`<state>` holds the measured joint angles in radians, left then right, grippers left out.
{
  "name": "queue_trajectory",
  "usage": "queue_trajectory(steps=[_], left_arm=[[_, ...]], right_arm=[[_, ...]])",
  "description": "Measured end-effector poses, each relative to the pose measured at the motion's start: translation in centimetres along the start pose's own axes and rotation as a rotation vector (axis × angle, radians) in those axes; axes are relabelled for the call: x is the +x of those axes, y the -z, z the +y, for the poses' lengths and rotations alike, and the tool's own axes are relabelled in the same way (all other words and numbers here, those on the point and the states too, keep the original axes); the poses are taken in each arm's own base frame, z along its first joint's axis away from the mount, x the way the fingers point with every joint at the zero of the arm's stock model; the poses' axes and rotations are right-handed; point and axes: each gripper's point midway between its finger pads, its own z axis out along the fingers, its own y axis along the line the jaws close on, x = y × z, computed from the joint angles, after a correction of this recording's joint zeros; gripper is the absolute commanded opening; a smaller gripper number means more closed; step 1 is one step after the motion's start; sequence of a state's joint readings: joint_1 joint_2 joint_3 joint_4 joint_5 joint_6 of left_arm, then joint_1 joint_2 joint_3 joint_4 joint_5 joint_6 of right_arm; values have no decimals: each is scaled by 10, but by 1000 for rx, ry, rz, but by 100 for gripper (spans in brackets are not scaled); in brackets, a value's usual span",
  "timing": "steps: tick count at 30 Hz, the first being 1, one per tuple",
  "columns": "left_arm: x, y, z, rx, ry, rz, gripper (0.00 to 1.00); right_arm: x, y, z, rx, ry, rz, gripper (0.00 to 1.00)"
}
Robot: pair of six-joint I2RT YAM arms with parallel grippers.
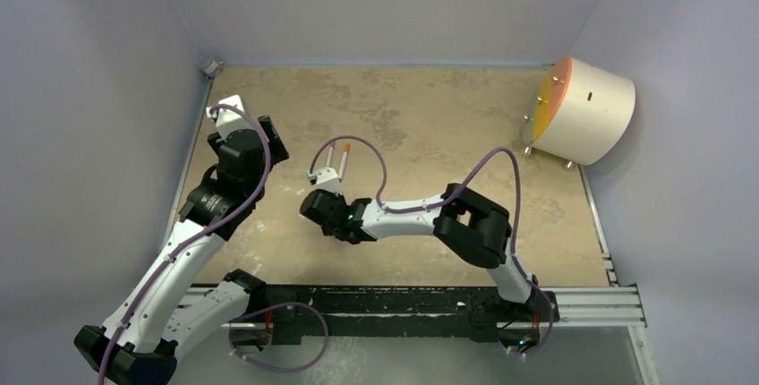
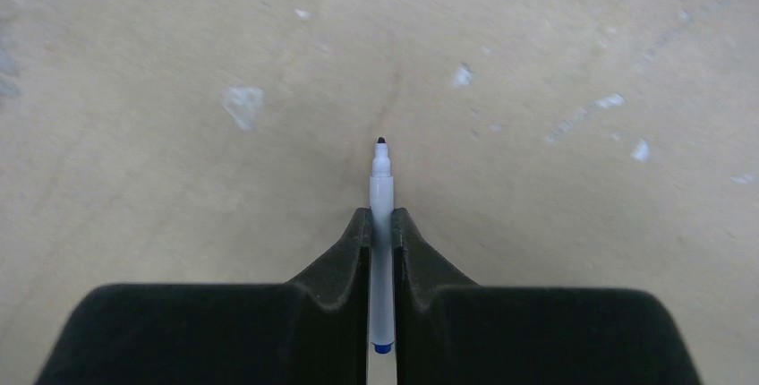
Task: Insert the pens into the pen caps
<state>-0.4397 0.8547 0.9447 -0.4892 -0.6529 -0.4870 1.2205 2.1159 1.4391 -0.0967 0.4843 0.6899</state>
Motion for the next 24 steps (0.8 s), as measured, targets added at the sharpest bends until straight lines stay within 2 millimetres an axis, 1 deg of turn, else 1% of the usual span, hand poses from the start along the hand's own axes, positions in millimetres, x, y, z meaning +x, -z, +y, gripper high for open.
queue_trajectory(steps=[3, 5, 8, 9, 11, 16, 18, 21, 22, 23, 24], left_arm=[[1, 0, -3, 13, 0, 6, 70], [2, 0, -5, 25, 1, 12, 70], [2, 3, -14, 81, 13, 19, 69], [0, 5, -21, 126, 30, 12, 67], [-4, 16, -40, 257, 75, -6, 64], [-19, 46, -97, 617, 214, -55, 62], [-23, 58, -120, 779, 297, -90, 61], [-20, 77, -146, 993, 378, -113, 61], [-20, 89, -158, 1106, 408, -117, 60], [-19, 91, -160, 1128, 417, -112, 60], [-20, 97, -165, 1184, 430, -110, 60]], right_arm=[[5, 10, -21, 16, -8, 11, 0], [5, 18, -34, 28, -18, 9, 0], [-12, 37, -47, 37, -48, -37, 0], [-19, 43, -48, 34, -59, -55, 0], [-38, 64, -54, 14, -92, -116, 0], [-92, 130, -77, -44, -204, -300, 0], [-116, 161, -91, -66, -256, -390, 0], [-137, 207, -113, -122, -304, -525, 0], [-142, 221, -121, -141, -317, -569, 0], [-146, 233, -127, -157, -329, -606, 0], [-150, 246, -133, -181, -345, -653, 0]])
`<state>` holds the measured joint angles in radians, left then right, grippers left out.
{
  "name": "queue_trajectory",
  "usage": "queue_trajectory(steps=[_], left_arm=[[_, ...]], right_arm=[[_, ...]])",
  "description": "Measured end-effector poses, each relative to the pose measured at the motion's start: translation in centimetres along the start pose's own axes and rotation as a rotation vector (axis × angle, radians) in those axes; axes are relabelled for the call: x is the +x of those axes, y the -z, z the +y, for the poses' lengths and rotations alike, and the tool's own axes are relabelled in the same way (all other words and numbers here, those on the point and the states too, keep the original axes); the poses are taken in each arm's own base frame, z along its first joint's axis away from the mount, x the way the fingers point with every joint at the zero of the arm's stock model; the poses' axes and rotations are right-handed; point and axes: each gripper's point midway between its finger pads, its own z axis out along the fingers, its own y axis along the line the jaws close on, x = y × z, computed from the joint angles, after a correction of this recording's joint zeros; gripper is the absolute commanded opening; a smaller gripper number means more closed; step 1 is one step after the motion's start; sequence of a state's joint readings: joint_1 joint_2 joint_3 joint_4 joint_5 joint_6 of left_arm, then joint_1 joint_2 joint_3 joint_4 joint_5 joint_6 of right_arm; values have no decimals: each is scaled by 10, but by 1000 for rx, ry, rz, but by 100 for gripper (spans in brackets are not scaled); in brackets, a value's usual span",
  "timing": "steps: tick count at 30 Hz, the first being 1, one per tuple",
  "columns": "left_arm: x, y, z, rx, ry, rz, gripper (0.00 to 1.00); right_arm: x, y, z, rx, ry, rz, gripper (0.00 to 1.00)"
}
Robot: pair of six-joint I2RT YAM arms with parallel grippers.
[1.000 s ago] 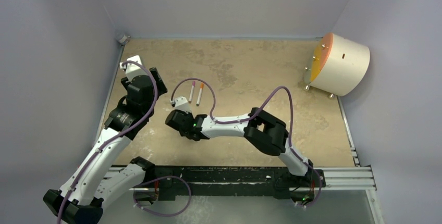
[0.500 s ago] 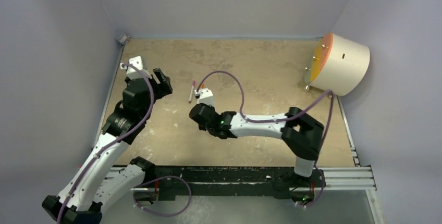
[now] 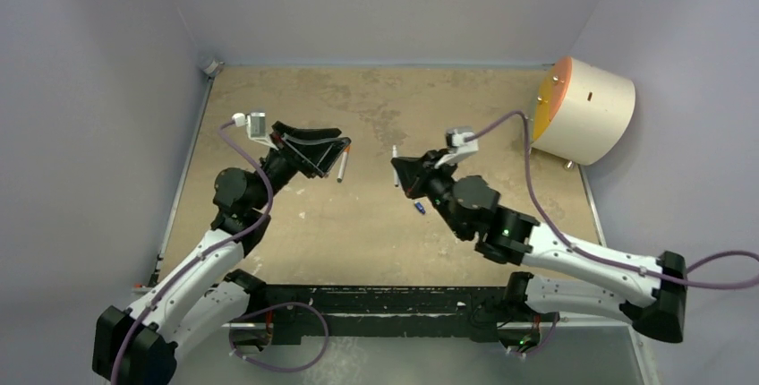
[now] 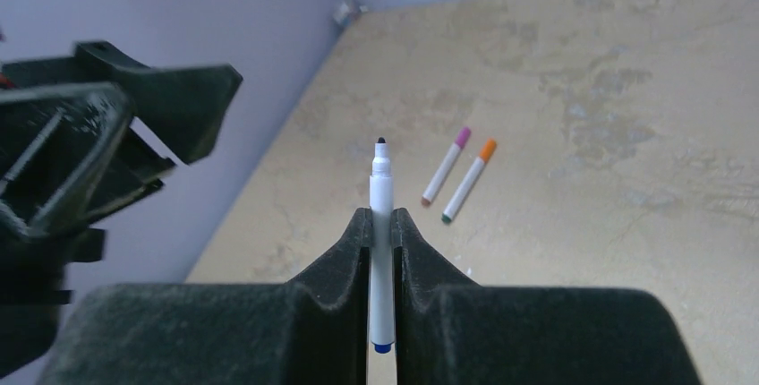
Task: Insert the pens into the pen caps
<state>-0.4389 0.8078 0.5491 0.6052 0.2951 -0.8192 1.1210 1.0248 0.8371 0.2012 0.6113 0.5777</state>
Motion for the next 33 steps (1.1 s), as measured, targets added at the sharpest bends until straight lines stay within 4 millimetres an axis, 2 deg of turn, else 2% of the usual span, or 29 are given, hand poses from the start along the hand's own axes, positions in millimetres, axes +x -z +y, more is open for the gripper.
queue_trajectory(steps=[3, 5, 9, 13, 17, 26, 33], left_arm=[[1, -2, -29, 191, 57, -15, 60], [1, 0, -48, 302, 78, -17, 60], [10, 2, -71, 448, 104, 12, 49], [27, -1, -71, 489, 124, 64, 47], [32, -1, -70, 497, 125, 79, 47], [37, -3, -68, 487, 109, 90, 48], [49, -7, -66, 489, 130, 118, 48]], right_arm=[[-31, 20, 0, -68, -41, -110, 0], [-44, 27, 4, -108, -57, -151, 0], [-59, 31, 18, -182, -70, -199, 0], [-54, 23, 28, -213, -44, -189, 0], [-49, 16, 36, -231, -9, -171, 0], [-75, 17, 55, -279, -7, -228, 0], [-78, 4, 66, -282, 32, -226, 0]])
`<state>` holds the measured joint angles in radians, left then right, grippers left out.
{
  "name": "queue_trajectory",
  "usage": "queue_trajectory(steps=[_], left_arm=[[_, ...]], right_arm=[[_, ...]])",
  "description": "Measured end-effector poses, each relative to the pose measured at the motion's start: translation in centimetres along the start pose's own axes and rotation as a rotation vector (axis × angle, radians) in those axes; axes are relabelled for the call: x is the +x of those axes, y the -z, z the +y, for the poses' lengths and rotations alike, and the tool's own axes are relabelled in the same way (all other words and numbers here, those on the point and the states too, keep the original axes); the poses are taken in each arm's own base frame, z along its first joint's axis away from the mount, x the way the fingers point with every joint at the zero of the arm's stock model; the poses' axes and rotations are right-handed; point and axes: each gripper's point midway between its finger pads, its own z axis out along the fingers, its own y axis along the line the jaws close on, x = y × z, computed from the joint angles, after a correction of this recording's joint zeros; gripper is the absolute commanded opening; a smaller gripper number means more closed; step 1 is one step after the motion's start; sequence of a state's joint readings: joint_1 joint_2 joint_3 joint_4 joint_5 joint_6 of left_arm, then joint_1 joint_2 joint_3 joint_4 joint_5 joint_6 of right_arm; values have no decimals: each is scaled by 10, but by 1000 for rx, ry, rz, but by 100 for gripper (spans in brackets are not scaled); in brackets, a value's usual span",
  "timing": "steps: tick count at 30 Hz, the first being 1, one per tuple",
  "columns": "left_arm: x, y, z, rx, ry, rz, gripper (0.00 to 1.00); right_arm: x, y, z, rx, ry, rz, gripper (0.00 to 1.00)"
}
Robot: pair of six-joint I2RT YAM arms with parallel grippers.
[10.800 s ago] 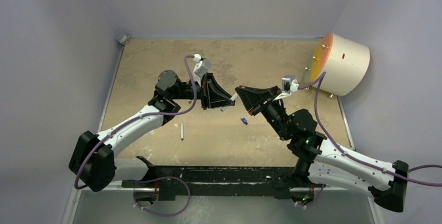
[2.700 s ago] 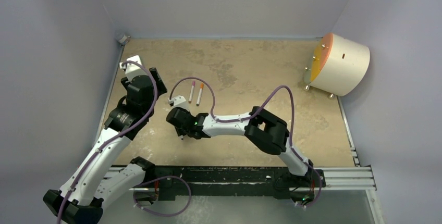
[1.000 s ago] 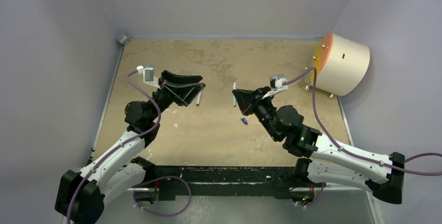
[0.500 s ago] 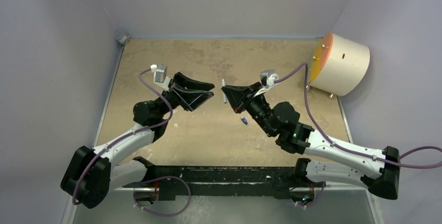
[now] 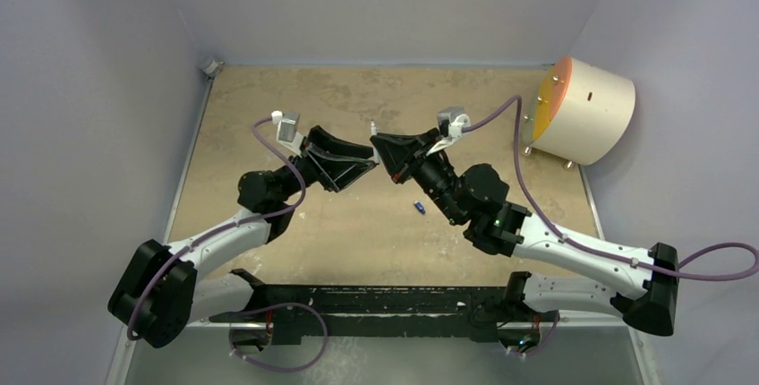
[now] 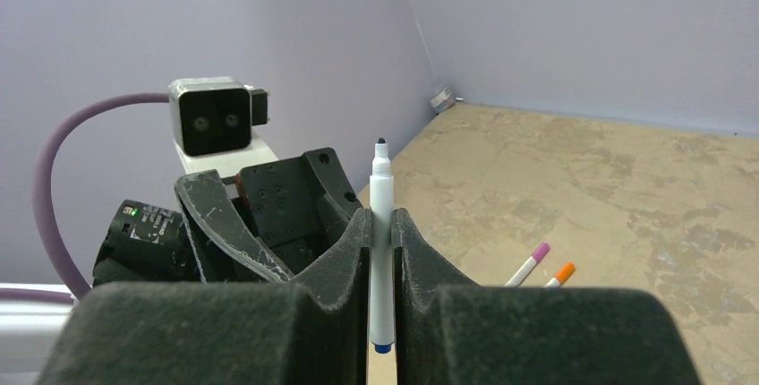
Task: Insert the pens into the pen caps
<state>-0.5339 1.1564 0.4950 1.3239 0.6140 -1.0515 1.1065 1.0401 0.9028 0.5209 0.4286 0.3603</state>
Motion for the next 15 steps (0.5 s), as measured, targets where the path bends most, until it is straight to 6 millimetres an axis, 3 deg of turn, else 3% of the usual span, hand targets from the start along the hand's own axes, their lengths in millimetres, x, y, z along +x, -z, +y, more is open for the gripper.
queue_trajectory(steps=[5, 15], left_arm=[[3, -4, 2, 1, 11, 10, 48], [-14, -17, -7, 37, -20, -22, 44]], right_arm=[[2, -3, 0, -3, 10, 6, 0], [3, -3, 1, -16, 11, 10, 0]])
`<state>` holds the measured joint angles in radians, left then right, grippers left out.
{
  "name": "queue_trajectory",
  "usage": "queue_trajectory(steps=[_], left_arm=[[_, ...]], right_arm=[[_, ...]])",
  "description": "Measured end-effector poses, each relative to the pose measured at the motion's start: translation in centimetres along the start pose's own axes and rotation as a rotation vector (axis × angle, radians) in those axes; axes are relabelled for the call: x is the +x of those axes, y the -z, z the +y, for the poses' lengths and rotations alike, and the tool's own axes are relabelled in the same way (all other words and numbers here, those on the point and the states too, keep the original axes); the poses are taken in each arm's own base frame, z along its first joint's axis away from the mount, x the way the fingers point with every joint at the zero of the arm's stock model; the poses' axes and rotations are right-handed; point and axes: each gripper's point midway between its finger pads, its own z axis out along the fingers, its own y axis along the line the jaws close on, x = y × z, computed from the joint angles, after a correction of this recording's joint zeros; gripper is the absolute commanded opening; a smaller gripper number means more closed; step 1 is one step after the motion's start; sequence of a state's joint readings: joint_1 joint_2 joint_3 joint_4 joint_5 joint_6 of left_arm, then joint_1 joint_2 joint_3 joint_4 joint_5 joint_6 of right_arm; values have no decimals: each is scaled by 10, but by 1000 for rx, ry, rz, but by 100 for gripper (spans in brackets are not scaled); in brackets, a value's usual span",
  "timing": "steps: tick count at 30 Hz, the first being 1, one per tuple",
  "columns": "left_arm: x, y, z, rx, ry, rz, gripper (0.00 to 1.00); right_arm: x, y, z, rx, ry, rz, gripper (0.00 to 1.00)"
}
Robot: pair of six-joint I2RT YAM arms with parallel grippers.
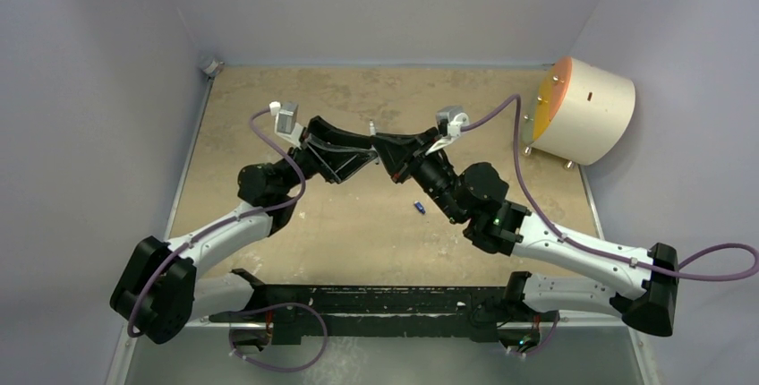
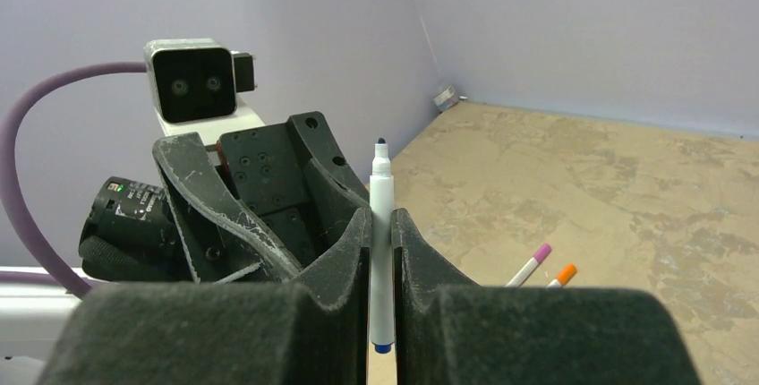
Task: Insert the pens into the pen caps
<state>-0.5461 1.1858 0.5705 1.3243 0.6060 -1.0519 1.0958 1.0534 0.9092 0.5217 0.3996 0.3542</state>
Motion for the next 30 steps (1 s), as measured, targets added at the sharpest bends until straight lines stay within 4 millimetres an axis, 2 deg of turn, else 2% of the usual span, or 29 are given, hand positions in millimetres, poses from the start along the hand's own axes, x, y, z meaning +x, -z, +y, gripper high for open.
queue_trajectory(steps=[3, 9, 13, 18, 20, 26, 30], left_arm=[[0, -3, 2, 2, 2, 2, 39], [9, -5, 7, -3, 25, 27, 36], [13, -5, 7, 1, 32, 38, 30], [14, -5, 5, 5, 34, 41, 16], [13, -6, 6, 3, 34, 42, 1], [12, -10, 14, -23, 12, 47, 0], [14, -16, 26, -66, -33, 89, 0]], right_arm=[[-1, 0, -1, 1, 0, -3, 0], [-6, -1, -6, 8, 5, -14, 0], [-7, -1, -5, -3, 7, -13, 0], [-7, -1, -3, -16, 6, -10, 0], [-7, -1, -1, -25, 4, -9, 0], [-9, -2, -2, -20, 2, -15, 0], [-11, -1, -15, 30, 25, -16, 1]])
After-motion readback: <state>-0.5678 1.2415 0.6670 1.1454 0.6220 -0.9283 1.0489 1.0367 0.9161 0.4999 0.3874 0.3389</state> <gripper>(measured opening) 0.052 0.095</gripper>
